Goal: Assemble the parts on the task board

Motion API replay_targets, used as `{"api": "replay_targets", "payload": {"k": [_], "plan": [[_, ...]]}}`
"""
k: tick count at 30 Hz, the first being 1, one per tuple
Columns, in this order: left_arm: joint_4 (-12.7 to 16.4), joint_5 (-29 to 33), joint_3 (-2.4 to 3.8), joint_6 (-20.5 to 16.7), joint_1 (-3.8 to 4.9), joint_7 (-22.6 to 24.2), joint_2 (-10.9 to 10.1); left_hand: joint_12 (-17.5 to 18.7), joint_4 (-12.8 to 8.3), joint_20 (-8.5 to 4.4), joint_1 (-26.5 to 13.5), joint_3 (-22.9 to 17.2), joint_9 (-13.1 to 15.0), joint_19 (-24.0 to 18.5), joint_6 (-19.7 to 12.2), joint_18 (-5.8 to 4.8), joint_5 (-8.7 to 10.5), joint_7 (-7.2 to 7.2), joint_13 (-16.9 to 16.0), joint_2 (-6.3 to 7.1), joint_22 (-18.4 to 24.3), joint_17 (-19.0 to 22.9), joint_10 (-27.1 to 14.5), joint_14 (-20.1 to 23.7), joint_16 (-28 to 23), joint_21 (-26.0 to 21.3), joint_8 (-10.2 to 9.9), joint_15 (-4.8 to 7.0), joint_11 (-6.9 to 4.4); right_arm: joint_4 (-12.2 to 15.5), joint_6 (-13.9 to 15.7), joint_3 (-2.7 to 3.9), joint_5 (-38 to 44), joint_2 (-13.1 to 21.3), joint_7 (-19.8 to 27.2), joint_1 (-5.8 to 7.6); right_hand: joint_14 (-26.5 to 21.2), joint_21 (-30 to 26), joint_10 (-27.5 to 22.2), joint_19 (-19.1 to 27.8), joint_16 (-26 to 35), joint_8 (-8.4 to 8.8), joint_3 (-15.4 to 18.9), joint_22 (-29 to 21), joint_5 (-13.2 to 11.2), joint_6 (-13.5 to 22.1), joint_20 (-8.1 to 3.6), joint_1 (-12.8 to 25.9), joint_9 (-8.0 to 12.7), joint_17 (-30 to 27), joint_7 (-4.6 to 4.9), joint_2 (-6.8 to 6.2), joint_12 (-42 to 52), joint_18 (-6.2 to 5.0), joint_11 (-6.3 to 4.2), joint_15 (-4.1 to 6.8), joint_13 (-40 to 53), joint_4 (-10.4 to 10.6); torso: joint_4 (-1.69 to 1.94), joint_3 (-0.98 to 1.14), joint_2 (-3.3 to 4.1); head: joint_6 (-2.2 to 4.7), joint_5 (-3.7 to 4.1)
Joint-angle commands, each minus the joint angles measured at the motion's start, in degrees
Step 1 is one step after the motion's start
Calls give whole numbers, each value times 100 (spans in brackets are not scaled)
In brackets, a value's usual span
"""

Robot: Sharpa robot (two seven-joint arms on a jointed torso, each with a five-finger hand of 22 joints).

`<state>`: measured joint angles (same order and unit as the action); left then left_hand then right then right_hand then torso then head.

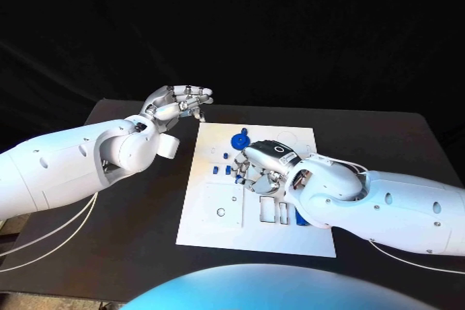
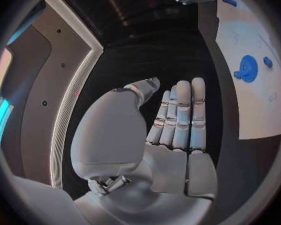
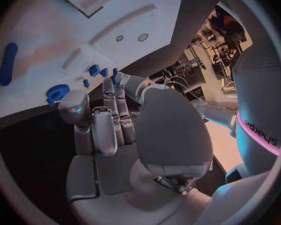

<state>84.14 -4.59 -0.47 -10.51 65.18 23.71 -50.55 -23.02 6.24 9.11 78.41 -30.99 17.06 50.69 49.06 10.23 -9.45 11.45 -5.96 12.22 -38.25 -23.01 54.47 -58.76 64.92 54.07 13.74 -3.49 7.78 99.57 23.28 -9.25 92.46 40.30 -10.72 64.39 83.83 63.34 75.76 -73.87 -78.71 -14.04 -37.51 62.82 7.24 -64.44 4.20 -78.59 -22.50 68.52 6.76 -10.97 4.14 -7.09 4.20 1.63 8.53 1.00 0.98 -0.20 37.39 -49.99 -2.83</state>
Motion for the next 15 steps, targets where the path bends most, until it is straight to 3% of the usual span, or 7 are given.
{"api": "replay_targets", "payload": {"k": [1, 15], "plan": [[17, 42, 3, -2, 1, 1, 27, -23, -13, 9, 68, 24, 5, 50, -4, 36, -8, 8, -2, 9, 7, 8, -46, 36, -38, -38, -2, -15, 9, -88, -144, -16, 176, -90, 124, -75, 229, 7, 229, 3, -27, -29, -197, -10, 13, 3, -22, 1, -10, -10, -10, 55, 26, 41, -184, 35, -1, -175, 2, -7, -1, -1, -71], [23, 45, 2, 1, 2, -22, 70, -25, -10, 9, 66, 27, 6, 52, -5, 36, -8, 10, -2, 8, 8, 9, -48, 37, -39, -40, -3, -16, 11, -260, -334, -50, 265, -233, 85, -233, 230, 3, 225, 9, -32, -28, -202, -13, 12, 10, -21, 8, -16, -4, -6, 58, 19, 39, -181, 33, 0, -182, -6, 8, 3, -1, -181]]}}
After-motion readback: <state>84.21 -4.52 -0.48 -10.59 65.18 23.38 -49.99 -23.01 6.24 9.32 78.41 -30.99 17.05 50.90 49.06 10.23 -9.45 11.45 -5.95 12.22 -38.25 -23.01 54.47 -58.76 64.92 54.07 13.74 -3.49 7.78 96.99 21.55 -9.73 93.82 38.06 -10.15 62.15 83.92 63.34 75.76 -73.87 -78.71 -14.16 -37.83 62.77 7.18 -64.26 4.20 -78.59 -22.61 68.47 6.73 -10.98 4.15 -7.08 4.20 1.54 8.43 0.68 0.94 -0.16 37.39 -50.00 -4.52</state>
